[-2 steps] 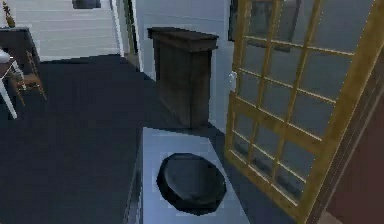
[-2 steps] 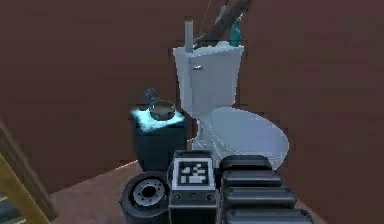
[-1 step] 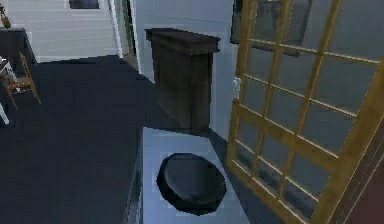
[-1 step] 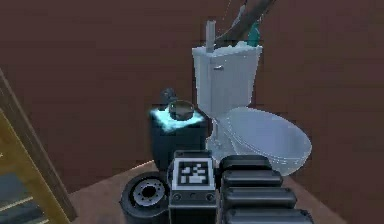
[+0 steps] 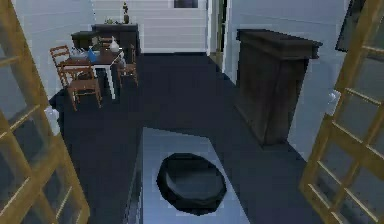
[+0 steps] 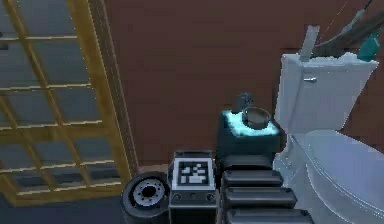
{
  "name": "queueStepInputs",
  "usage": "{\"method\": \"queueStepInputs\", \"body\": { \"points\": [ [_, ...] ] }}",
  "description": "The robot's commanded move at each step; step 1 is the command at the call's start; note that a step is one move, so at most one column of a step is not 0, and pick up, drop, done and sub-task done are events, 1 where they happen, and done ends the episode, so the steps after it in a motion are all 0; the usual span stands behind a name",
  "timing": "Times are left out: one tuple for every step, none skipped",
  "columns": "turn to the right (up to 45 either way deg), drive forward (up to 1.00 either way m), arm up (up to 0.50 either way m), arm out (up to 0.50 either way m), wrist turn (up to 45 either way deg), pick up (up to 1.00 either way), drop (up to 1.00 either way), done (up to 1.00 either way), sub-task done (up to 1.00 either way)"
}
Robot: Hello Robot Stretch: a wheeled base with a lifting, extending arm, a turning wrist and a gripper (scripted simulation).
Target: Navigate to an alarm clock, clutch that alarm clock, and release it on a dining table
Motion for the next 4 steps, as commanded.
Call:
{"method": "queueStepInputs", "body": {
  "points": [
    [0.0, 1.0, 0.0, 0.0, 0.0, 0.0, 0.0, 0.0, 0.0],
    [0.0, 1.0, 0.0, 0.0, 0.0, 0.0, 0.0, 0.0, 0.0],
    [0.0, 1.0, 0.0, 0.0, 0.0, 0.0, 0.0, 0.0, 0.0],
    [-12.0, 0.0, 0.0, 0.0, 0.0, 0.0, 0.0, 0.0, 0.0]
  ]
}}
